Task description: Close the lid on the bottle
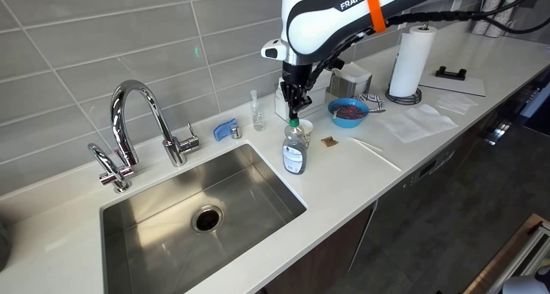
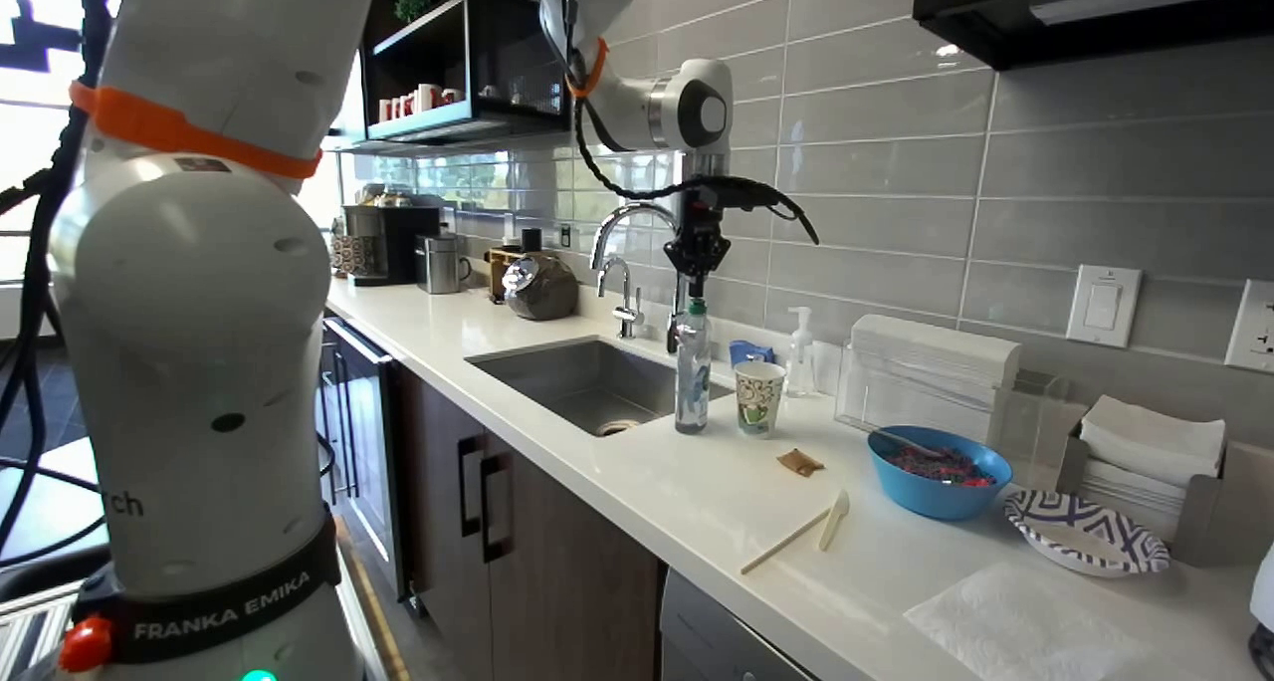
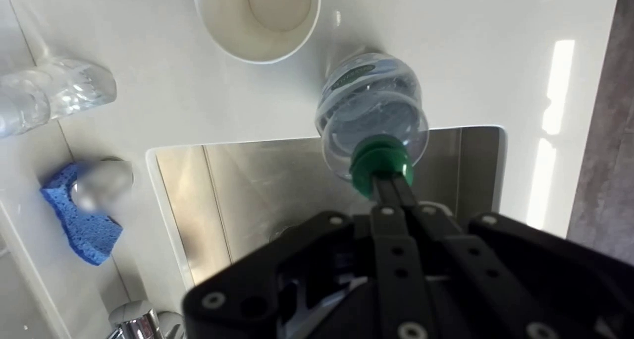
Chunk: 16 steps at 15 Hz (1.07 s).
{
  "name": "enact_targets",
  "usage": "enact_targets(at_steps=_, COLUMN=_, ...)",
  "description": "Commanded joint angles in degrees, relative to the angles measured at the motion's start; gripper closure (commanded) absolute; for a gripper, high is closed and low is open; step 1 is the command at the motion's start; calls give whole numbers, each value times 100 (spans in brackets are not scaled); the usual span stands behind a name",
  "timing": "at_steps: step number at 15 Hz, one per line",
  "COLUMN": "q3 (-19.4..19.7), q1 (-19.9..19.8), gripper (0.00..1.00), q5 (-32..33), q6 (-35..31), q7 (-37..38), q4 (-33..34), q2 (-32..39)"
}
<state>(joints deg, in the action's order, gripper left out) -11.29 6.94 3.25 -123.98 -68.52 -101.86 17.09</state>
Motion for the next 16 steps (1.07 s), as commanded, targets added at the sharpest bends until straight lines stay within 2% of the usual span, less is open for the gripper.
enact_targets(at_steps=1, q3=11, q1=64, gripper=100, q5=50, q6=317, q7=323, q4=37, q2=-178)
enact_targets(at_steps=2, q3=15, q1=66, gripper=100, q5=35, q6=357, q7=431, q4=-5, q2=-265)
enact_targets(at_steps=3, q3=26, q1=75, gripper=78, q5=33, q6=423, q7=602, q4=-56, q2=-367)
enact_targets(at_steps=5, q3=18, q1=75, gripper=68, q5=-77, q6=572, q7=960, q4=-123, q2=-538)
enact_targets(at_steps=13, q3=84, q1=170, gripper=7, q5=172, q6=704, q7=3722, q4=-469, q2=-1290)
enact_targets(at_steps=14, q3=78, q1=170, gripper=1, q5=182, q6=835, q7=4025, q4=-534, q2=-1391)
enact_targets(at_steps=16, q3=65, q1=159, gripper=0, q5=95, q6=1121, q7=4487, q4=-636, q2=-1566)
